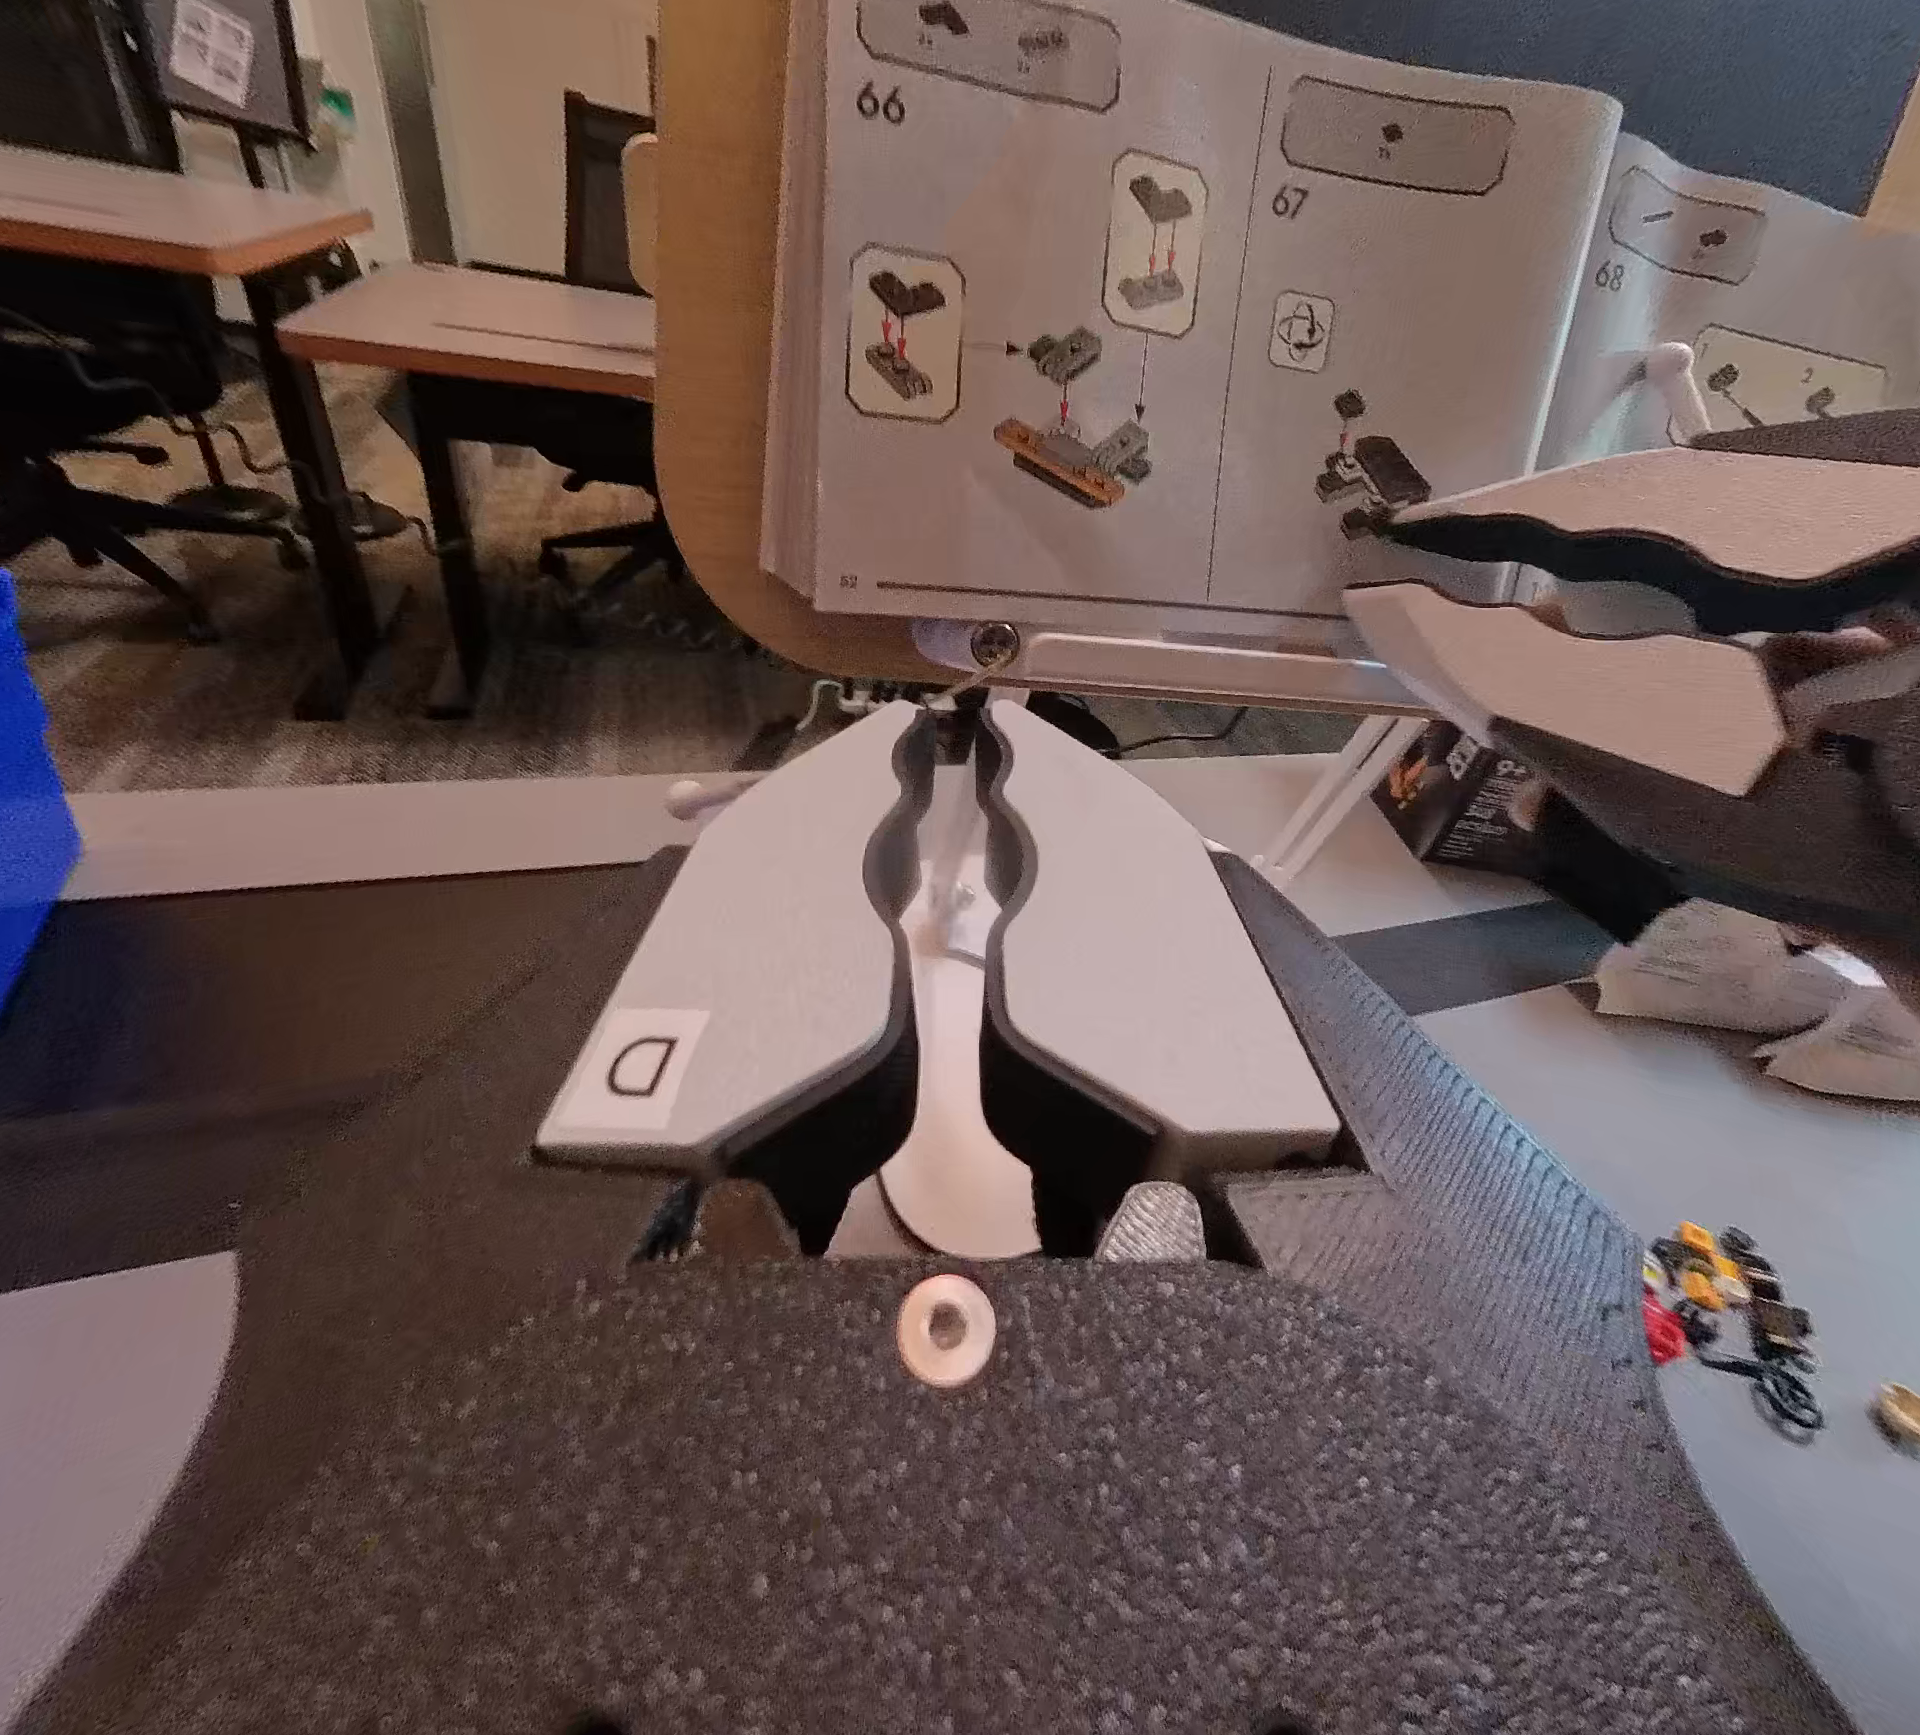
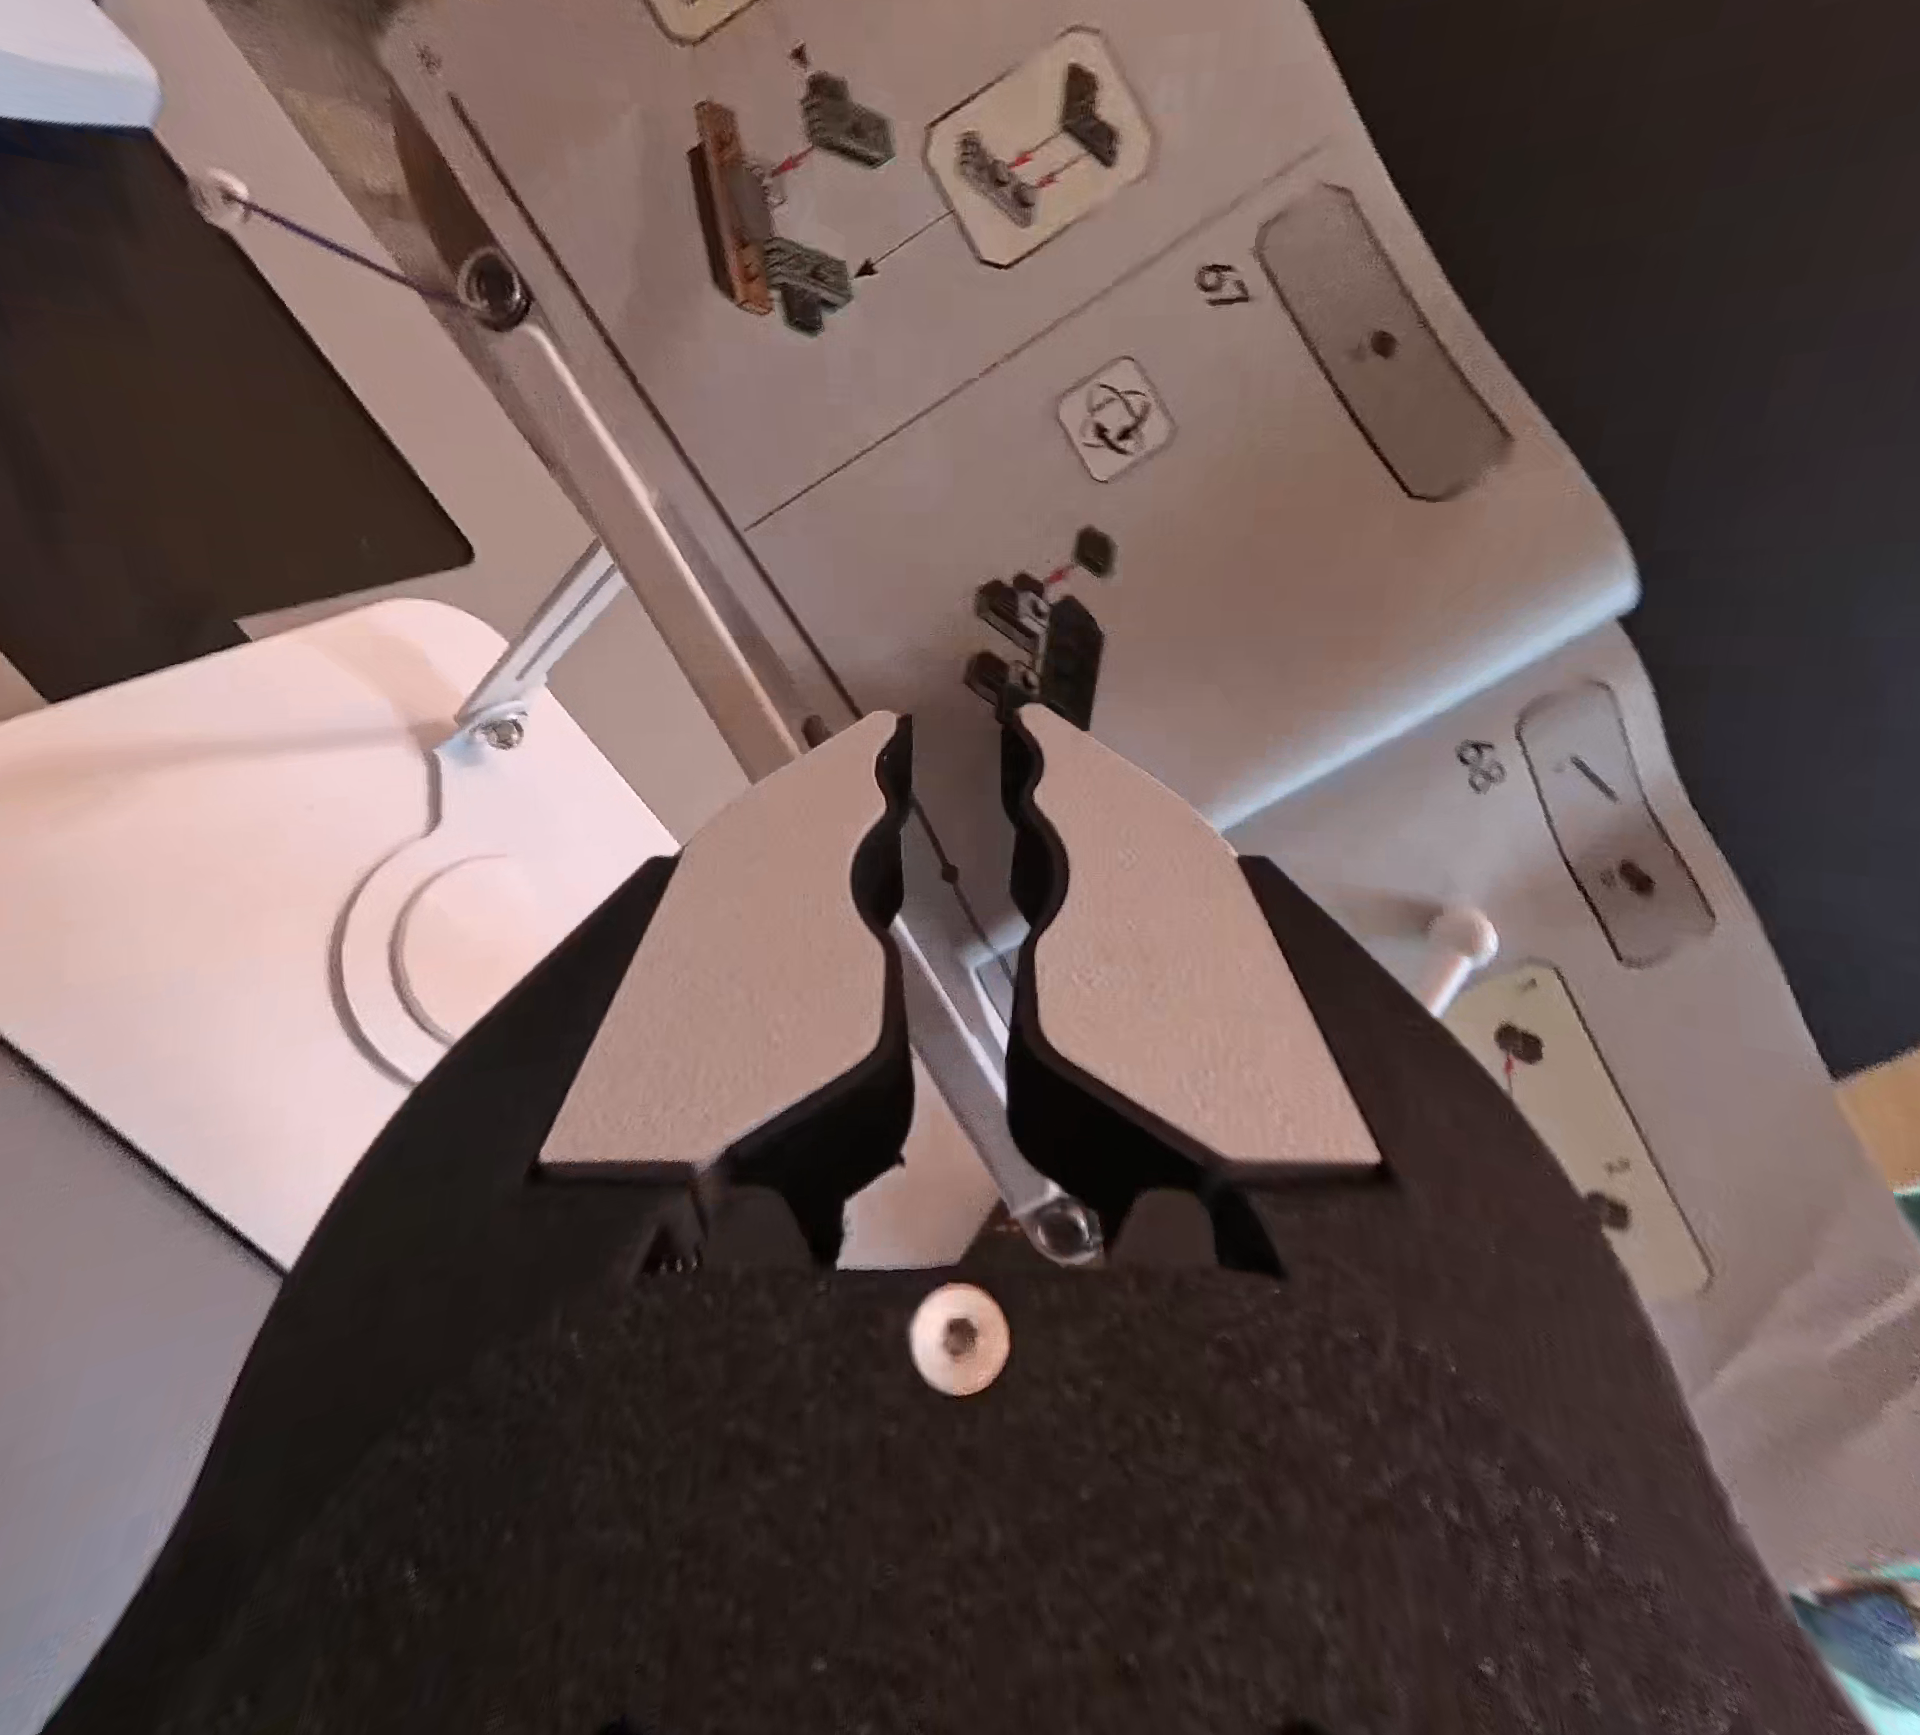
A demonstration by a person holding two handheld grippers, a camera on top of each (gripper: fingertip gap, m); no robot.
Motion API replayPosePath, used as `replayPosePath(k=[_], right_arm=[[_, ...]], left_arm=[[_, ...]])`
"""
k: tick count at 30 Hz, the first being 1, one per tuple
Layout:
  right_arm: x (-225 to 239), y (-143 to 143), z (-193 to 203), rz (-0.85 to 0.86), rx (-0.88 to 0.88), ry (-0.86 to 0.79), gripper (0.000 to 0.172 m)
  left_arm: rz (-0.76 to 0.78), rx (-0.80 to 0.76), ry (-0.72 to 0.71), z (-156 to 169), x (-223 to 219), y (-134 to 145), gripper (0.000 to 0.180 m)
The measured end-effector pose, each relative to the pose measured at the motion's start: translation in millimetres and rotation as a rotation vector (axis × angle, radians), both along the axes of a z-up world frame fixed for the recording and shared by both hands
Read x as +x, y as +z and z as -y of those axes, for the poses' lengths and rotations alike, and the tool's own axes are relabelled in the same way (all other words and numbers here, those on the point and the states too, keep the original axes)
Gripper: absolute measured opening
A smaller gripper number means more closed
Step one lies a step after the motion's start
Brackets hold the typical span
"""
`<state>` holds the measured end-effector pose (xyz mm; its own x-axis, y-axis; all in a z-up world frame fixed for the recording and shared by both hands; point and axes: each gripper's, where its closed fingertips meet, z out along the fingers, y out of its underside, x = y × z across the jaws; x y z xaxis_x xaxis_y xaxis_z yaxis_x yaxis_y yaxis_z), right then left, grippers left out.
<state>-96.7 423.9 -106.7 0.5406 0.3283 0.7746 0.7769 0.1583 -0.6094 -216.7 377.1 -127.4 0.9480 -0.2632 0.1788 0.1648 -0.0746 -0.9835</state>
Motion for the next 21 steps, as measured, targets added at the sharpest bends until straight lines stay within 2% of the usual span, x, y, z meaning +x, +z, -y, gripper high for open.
replayPosePath(k=[5,9,13,16,17,18,21], right_arm=[[-7.5,-1.3,-6.1,0.025,0.025,0.009,0.015],[-8.1,-1.5,-4.5,0.035,0.055,0.035,0.016],[-6.8,-1.9,-3.0,0.040,0.065,0.040,0.015],[-6.6,-2.3,-3.3,0.042,0.055,0.040,0.016],[-6.5,-2.1,-2.9,0.052,0.060,0.040,0.016],[-6.2,-2.1,-2.3,0.063,0.066,0.039,0.015],[-4.7,-3.3,-0.2,0.069,0.070,0.045,0.014]], left_arm=[[0.144,-0.106,-0.133,-7.7,22.6,-22.2,0.020],[0.372,-0.156,-0.277,-16.6,46.0,-28.1,0.033],[0.689,-0.178,-0.400,-25.7,58.1,-14.1,0.040],[0.884,-0.174,-0.388,-40.4,52.3,-3.9,0.038],[0.910,-0.183,-0.367,-45.7,49.7,-4.8,0.027],[0.926,-0.188,-0.364,-47.7,49.3,-5.0,0.025],[0.888,-0.196,-0.344,-46.7,49.9,-6.0,0.025]])
